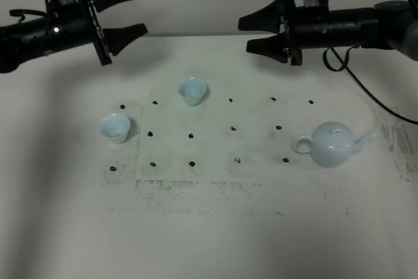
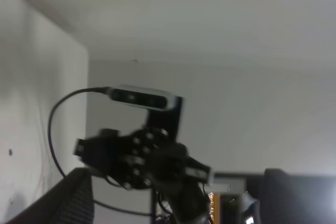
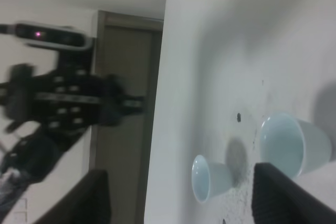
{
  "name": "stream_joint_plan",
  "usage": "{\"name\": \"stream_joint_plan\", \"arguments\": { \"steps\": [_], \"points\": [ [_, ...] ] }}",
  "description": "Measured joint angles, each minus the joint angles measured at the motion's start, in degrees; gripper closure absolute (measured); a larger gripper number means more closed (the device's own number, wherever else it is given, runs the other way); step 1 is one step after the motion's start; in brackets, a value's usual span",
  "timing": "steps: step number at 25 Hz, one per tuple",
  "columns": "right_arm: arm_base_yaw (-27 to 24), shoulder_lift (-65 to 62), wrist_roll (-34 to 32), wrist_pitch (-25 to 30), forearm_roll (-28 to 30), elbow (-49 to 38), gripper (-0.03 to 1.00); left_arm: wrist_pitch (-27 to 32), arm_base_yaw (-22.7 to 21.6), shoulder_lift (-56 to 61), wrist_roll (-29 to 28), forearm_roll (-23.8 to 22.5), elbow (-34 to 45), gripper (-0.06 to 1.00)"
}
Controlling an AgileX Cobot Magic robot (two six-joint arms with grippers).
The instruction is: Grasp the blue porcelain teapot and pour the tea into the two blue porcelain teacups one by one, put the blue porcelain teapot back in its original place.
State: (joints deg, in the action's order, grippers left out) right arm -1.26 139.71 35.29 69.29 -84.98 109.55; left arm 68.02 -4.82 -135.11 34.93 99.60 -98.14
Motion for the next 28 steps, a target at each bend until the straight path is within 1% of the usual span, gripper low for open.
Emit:
{"name": "stream_joint_plan", "arguments": {
  "steps": [3, 7, 12, 15, 17, 18, 21, 23, 24, 26, 28],
  "points": [
    [0.0, 0.0, 0.0, 0.0, 0.98, 0.0, 0.38, 0.15, -1.14, 5.97, 0.0, -3.38, 0.0, 0.28],
    [0.0, 0.0, 0.22, 0.0, 2.86, 0.0, 0.38, 0.32, -3.55, 14.85, -0.89, -12.07, 0.0, 0.28],
    [0.0, 0.0, 0.83, 0.0, 3.51, 0.0, 0.38, 0.32, -6.76, 27.52, -2.67, -25.67, 0.0, 0.28],
    [0.0, 0.0, 1.47, 0.0, 3.67, 0.06, 0.38, 0.39, -7.84, 34.76, -4.14, -35.24, 0.0, 0.28],
    [0.0, 0.0, 1.75, 0.0, 3.87, 0.31, 0.38, 0.46, -7.92, 39.33, -5.4, -42.04, 0.0, 0.28],
    [0.0, 0.0, 1.81, 0.0, 4.02, 0.46, 0.38, 0.46, -7.92, 41.03, -6.41, -44.46, 0.0, 0.28],
    [0.0, 0.0, 2.63, 0.02, 4.08, 0.6, 0.38, 0.46, -7.86, 46.38, -11.06, -53.38, 0.0, 0.28],
    [0.0, 0.0, 2.96, 0.02, 4.13, 0.6, 0.38, 0.46, -7.46, 49.79, -13.5, -60.47, 0.14, 0.28],
    [0.0, 0.0, 3.02, 0.02, 4.13, 0.6, 0.38, 0.46, -6.97, 51.46, -14.5, -63.28, 0.76, 0.28],
    [0.0, 0.0, 3.19, 0.02, 4.13, 0.6, 0.38, 0.46, -5.46, 54.8, -15.38, -66.43, 3.45, 0.28],
    [0.0, 0.0, 3.25, 0.02, 4.14, 0.6, 0.38, 0.34, -3.08, 58.2, -15.42, -67.63, 7.67, 0.28]
  ]
}}
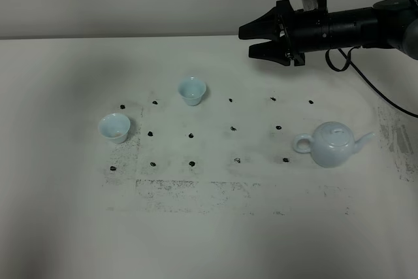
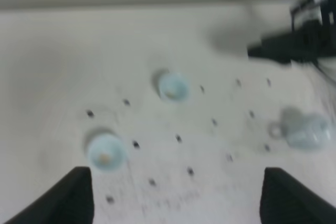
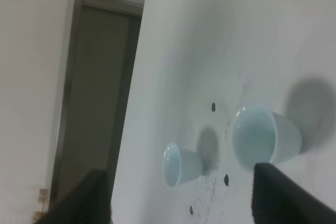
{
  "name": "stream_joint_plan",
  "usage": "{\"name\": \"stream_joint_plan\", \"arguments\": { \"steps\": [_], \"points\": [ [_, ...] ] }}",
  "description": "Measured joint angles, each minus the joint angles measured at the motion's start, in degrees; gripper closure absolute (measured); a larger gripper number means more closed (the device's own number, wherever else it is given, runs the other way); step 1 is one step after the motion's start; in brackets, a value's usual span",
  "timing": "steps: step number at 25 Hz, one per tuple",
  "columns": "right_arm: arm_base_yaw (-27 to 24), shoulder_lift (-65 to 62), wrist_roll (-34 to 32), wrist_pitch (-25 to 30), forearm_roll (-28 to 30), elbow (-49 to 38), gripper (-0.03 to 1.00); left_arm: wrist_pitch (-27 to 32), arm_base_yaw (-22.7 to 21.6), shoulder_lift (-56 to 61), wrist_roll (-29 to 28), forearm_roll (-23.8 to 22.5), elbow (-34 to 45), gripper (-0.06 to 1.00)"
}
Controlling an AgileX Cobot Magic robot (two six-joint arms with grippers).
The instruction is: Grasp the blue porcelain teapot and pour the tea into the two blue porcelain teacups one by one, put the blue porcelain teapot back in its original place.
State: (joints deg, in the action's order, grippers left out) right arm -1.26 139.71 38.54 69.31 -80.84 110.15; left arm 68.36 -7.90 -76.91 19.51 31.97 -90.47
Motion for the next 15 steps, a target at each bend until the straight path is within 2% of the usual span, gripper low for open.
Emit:
{"name": "stream_joint_plan", "arguments": {
  "steps": [7, 15],
  "points": [
    [0.0, 0.0, 0.43, 0.0, 0.0, 0.0, 0.38, -4.93, 6.97, 9.36, 0.24, -6.73, 15.59, 0.28],
    [0.0, 0.0, 1.2, 0.0, 0.39, 0.0, 0.38, -6.73, 11.5, 23.12, -7.3, -22.72, 29.13, 0.28]
  ]
}}
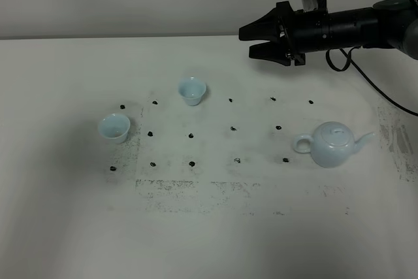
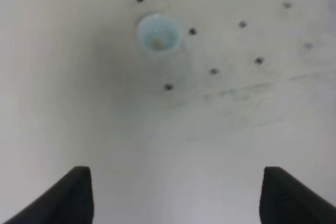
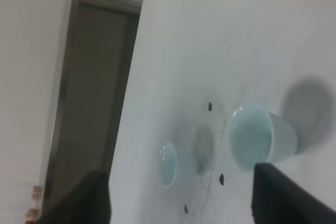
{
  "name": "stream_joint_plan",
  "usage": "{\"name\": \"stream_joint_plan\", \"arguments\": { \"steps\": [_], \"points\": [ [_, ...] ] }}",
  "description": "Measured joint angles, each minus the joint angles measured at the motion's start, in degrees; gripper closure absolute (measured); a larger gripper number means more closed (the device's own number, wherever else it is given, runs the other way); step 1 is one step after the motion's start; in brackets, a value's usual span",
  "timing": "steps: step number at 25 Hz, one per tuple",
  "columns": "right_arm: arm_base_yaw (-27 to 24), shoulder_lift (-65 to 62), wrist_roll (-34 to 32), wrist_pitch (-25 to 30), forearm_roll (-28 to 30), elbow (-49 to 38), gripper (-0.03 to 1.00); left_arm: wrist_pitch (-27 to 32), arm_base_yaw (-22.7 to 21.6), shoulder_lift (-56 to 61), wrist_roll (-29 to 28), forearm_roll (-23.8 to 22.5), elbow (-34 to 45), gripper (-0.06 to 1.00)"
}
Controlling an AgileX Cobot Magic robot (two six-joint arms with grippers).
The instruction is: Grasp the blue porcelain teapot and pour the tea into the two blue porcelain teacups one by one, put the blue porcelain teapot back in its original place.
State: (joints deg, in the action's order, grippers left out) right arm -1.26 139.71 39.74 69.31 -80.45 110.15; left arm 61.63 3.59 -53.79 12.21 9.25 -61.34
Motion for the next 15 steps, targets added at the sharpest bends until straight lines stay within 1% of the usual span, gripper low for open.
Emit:
{"name": "stream_joint_plan", "arguments": {
  "steps": [2, 4, 8, 11, 15],
  "points": [
    [0.0, 0.0, 0.35, 0.0, 0.12, 0.0, 0.38, 0.35, 0.0, 5.41, -2.06, -3.14, 3.58, 0.28],
    [0.0, 0.0, 0.48, 0.0, 0.15, 0.0, 0.38, 1.5, 0.0, 10.62, -3.99, -5.22, 7.93, 0.28],
    [0.0, 0.0, 0.48, 0.0, 0.4, 0.0, 0.38, 3.38, 0.0, 22.21, -5.43, -6.14, 17.34, 0.28],
    [0.0, 0.0, 0.48, 0.04, 0.4, 0.0, 0.38, 1.71, 0.0, 30.76, -5.48, -7.45, 24.1, 0.28],
    [0.0, 0.0, 0.73, 0.04, 0.4, 0.0, 0.38, -0.64, 0.0, 40.34, -7.1, -7.19, 29.56, 0.28]
  ]
}}
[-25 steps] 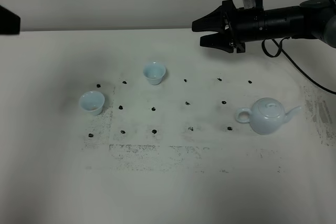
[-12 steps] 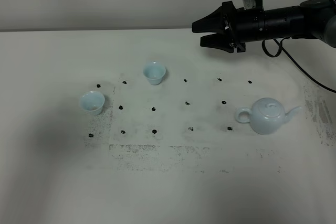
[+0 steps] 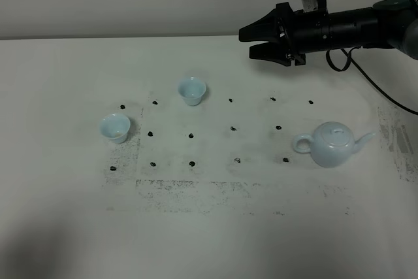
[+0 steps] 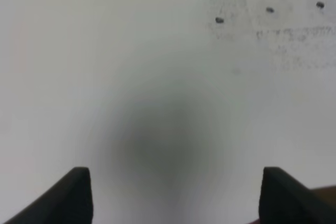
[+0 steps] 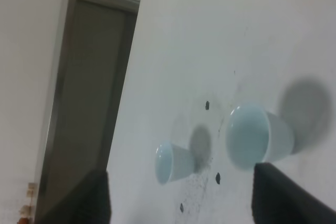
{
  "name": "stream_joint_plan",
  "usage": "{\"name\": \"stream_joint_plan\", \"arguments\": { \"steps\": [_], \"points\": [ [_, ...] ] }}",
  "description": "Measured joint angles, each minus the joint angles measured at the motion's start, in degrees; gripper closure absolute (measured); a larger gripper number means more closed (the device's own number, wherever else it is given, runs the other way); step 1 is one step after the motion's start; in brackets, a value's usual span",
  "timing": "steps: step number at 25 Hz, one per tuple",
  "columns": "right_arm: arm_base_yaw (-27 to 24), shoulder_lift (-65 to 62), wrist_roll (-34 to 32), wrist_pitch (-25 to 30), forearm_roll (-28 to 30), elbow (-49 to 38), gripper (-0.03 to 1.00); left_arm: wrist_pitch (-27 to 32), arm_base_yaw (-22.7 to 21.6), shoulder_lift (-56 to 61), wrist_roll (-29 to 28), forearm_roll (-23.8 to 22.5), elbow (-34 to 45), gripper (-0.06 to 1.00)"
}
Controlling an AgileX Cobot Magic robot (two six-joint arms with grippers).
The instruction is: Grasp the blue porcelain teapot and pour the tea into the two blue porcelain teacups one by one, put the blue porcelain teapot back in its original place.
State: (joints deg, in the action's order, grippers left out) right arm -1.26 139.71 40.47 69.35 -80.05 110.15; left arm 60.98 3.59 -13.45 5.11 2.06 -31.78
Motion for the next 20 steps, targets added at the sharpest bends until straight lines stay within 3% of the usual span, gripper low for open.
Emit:
{"name": "stream_joint_plan", "arguments": {
  "steps": [10, 20],
  "points": [
    [0.0, 0.0, 0.16, 0.0, 0.69, 0.0, 0.38, 0.35, 0.0, 12.55, -1.14, 0.24, 4.92, 0.28],
    [0.0, -0.52, 3.36, 0.0, 1.51, 0.0, 0.38, 0.35, 0.0, 13.65, -1.14, 0.81, 5.07, 0.28]
  ]
}}
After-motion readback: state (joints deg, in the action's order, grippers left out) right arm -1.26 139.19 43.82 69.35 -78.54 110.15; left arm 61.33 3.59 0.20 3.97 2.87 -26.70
